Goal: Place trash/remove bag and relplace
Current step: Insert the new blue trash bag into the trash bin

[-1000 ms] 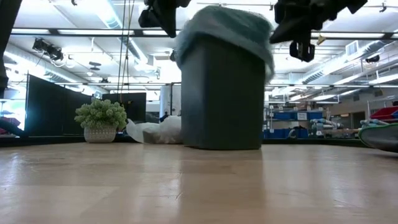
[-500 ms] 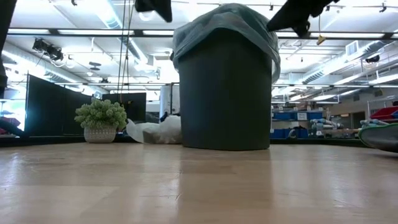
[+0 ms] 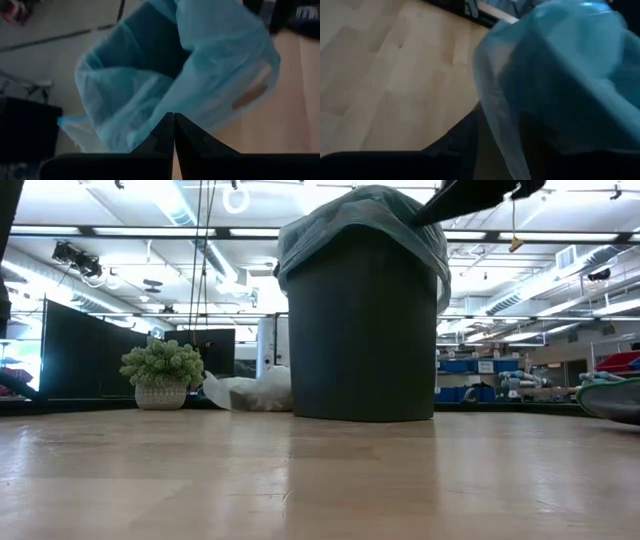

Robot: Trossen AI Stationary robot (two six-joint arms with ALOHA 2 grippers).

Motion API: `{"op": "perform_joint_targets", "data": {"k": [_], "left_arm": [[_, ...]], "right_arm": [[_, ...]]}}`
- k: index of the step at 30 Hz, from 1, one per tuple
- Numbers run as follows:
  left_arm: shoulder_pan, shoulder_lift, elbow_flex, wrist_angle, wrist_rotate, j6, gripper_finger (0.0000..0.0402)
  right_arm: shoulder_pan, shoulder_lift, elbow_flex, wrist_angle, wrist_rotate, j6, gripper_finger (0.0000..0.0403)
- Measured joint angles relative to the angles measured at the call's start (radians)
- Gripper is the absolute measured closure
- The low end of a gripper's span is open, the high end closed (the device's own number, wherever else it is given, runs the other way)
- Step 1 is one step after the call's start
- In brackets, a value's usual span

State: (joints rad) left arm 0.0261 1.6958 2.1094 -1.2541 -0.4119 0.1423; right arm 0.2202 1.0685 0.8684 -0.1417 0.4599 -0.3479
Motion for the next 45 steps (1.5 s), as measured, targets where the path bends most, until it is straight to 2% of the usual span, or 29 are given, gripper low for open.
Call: {"op": "perform_joint_targets", "data": {"k": [4, 8, 10, 13, 15, 19, 24, 31, 39, 41, 43, 45], "left_arm": [[0.0, 0.0, 0.0, 0.044, -0.006, 0.065, 0.0383], [0.0, 0.0, 0.0, 0.048, -0.013, 0.111, 0.0383], [0.0, 0.0, 0.0, 0.049, -0.013, 0.117, 0.0383], [0.0, 0.0, 0.0, 0.054, -0.013, 0.113, 0.0383], [0.0, 0.0, 0.0, 0.056, -0.013, 0.113, 0.0383], [0.0, 0.001, 0.0, 0.058, -0.013, 0.11, 0.0383], [-0.006, 0.001, 0.0, 0.059, -0.012, 0.108, 0.0383], [-0.009, 0.001, 0.0, 0.06, -0.011, 0.105, 0.0383], [0.031, 0.001, 0.0, 0.051, -0.013, 0.103, 0.0383], [0.047, 0.001, 0.0, 0.048, -0.049, 0.035, 0.0383], [0.069, 0.001, 0.0, 0.041, -0.117, -0.096, 0.0383], [0.101, 0.001, 0.0, 0.031, -0.105, -0.183, 0.0383]], "right_arm": [[-0.011, 0.064, 0.0, 0.042, -0.016, -0.014, 0.0268], [-0.024, 0.109, 0.0, 0.076, -0.018, -0.014, 0.0288], [-0.026, 0.128, 0.0, 0.093, -0.017, -0.013, 0.0314], [-0.027, 0.152, 0.0, 0.08, -0.019, 0.007, 0.0374], [-0.028, 0.169, 0.0, 0.07, -0.019, 0.012, 0.0394], [-0.029, 0.205, 0.0, 0.034, -0.019, 0.032, 0.0401], [-0.029, 0.249, 0.0, -0.11, -0.021, 0.046, 0.0402], [0.008, 0.19, -0.001, -0.14, -0.005, 0.083, 0.0387], [0.045, 0.043, 0.0, -0.15, -0.017, 0.077, 0.0314], [0.058, 0.004, 0.0, -0.147, -0.012, 0.077, 0.0291], [0.072, -0.031, 0.0, -0.12, 0.027, 0.08, 0.0273], [0.084, -0.061, 0.0, -0.08, 0.084, 0.091, 0.0262]]}}
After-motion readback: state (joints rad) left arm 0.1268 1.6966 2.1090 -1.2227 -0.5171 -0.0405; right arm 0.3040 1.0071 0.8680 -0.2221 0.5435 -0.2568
